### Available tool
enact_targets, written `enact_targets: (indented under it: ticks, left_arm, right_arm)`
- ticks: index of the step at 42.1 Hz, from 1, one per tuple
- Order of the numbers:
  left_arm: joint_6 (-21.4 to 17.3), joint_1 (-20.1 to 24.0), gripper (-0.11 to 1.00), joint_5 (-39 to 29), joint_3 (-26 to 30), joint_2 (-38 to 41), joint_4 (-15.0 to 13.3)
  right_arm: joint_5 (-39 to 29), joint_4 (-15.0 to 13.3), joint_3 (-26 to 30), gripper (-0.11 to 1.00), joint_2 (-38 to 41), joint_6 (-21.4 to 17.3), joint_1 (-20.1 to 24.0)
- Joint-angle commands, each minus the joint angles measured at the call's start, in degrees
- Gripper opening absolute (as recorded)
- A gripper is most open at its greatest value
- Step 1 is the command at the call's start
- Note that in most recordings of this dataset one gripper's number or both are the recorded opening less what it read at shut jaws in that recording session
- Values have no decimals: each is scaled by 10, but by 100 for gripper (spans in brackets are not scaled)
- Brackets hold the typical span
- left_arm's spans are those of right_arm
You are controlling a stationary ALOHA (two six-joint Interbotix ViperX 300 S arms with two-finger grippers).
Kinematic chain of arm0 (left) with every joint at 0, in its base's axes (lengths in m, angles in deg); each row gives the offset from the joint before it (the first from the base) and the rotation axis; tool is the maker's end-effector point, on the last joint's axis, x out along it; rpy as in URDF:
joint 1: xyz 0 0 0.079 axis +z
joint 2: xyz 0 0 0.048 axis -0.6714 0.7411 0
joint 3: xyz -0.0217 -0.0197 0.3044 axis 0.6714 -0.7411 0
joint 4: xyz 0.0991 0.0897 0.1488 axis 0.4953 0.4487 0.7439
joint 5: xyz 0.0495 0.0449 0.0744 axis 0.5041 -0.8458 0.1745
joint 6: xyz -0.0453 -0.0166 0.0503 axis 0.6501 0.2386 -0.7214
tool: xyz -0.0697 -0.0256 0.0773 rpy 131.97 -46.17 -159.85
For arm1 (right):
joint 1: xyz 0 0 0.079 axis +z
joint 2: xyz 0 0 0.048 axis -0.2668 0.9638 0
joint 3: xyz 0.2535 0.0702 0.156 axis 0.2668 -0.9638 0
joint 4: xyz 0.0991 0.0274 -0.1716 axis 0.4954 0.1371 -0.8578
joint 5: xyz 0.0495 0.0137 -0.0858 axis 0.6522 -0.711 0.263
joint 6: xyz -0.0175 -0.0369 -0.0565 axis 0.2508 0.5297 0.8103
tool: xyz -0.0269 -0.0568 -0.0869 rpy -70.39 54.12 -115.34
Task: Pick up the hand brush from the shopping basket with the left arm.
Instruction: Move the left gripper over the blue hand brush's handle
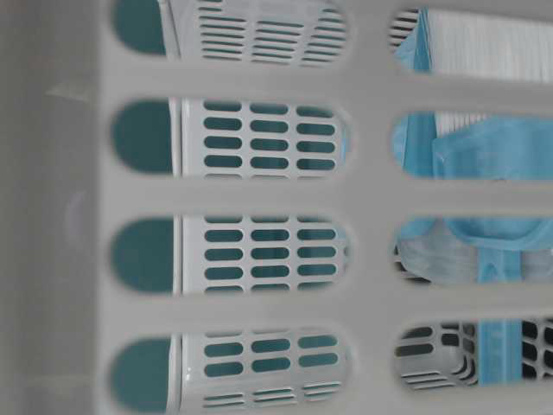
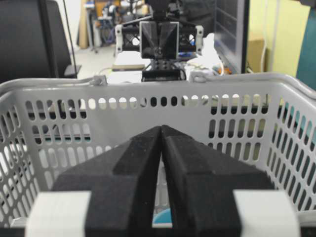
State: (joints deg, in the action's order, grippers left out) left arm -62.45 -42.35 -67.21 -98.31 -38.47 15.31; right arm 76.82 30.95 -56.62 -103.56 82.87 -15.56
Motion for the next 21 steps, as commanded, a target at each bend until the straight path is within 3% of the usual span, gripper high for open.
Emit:
enact_targets:
  ticks: [1, 5, 21]
  left_arm:
    - [3, 1, 6, -45, 43, 11, 24]
    - [4, -1, 0, -132, 92, 29, 24]
    - [4, -47, 0, -496, 345, 211, 24]
  right_arm:
    - [4, 4, 12, 0, 4, -2, -4]
    - [4, 7, 12, 0, 4, -3, -4]
    - [-55, 7, 21, 0, 3, -17, -4]
